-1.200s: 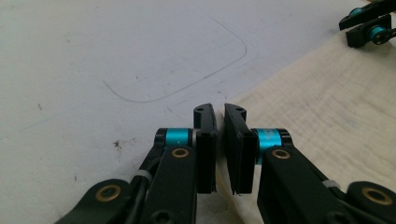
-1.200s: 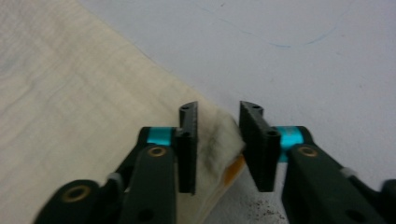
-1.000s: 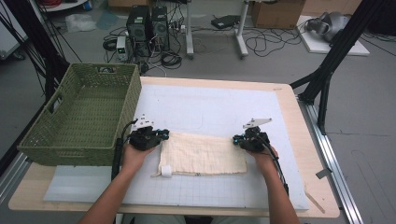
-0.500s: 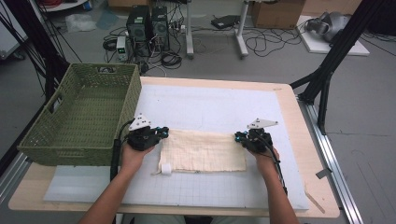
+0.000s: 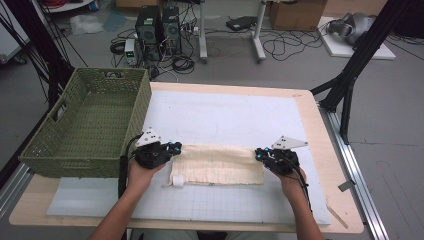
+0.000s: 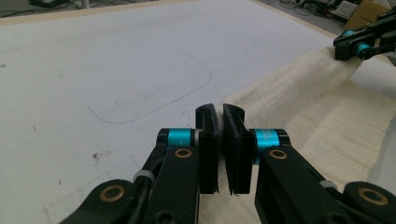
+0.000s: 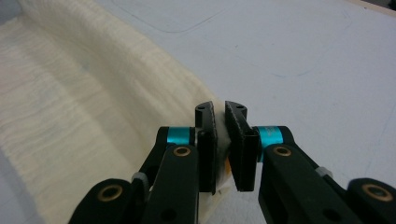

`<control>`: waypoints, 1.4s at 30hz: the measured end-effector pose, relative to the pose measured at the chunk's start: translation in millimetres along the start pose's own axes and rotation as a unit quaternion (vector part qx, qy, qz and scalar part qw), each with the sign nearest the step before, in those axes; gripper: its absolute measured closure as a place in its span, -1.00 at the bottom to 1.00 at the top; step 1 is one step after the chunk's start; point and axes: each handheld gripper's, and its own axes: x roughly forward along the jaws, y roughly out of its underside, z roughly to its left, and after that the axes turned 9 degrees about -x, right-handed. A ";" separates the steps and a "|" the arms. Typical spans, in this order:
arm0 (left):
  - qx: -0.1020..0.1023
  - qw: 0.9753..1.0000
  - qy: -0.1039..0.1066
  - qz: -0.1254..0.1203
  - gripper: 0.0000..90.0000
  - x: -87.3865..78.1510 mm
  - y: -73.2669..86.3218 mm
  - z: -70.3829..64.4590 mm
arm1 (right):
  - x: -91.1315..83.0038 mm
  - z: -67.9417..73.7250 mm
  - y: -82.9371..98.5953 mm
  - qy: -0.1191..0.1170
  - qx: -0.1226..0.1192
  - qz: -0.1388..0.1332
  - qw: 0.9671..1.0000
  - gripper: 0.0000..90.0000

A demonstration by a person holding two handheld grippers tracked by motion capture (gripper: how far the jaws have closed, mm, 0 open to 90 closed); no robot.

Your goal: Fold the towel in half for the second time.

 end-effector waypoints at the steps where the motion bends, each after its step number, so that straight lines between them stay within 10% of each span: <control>1: 0.000 1.000 0.000 0.002 0.87 -1.0 1.1 -1.5 | -1.6 1.1 0.5 -0.001 0.000 -0.001 1.000 0.84; 25: -0.001 0.999 0.017 0.048 0.82 -18.4 28.7 -13.7 | -27.2 27.8 19.0 -0.050 -0.020 0.006 0.999 0.85; 33: -0.031 0.998 0.045 0.021 0.05 -19.8 16.2 -17.9 | -31.1 33.1 27.7 -0.061 -0.027 0.027 0.997 0.84; 42: -0.016 0.999 0.023 0.040 0.11 3.0 13.3 -19.2 | -36.4 35.6 28.6 -0.080 -0.038 0.033 0.996 0.83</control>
